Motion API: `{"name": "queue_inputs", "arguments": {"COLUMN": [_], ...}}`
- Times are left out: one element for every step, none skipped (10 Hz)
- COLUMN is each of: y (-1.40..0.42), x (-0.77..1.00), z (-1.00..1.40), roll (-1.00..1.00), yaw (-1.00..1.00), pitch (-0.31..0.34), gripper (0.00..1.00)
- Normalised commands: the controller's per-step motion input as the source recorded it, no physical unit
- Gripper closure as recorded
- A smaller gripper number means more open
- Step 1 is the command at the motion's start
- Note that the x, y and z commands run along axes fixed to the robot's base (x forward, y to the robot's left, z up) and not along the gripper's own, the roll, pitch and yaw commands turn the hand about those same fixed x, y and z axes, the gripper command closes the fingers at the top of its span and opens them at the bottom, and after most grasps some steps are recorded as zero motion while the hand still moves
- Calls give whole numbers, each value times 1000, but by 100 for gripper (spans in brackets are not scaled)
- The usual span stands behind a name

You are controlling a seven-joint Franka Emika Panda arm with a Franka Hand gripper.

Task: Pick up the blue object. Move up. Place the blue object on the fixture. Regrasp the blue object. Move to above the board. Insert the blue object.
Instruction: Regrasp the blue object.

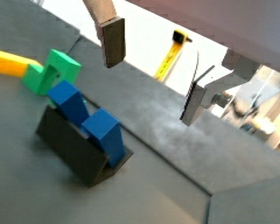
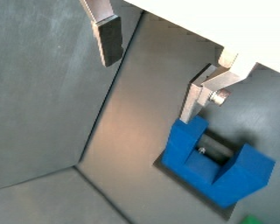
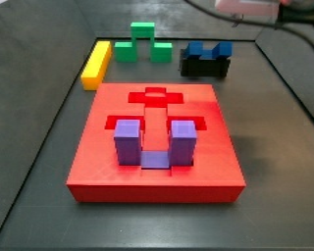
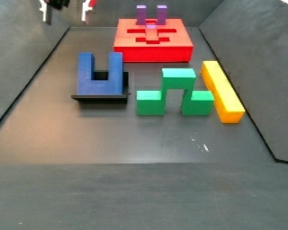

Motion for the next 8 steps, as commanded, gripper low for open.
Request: {"name": "queue_inputs", "arguments": {"y": [49, 31, 0, 0, 23, 0, 0, 0], "x": [200, 0, -29, -157, -274, -309, -291, -191], "z": [-434, -414, -423, -391, -309, -169, -149, -149], "roll": [429, 266, 189, 154, 34, 0, 6, 26], "yaw": [146, 111, 117, 117, 120, 106, 117, 191], "pitch": [14, 20, 20, 23, 17, 26, 26, 0], "gripper": [0, 0, 0, 0, 0, 0, 0, 0]}}
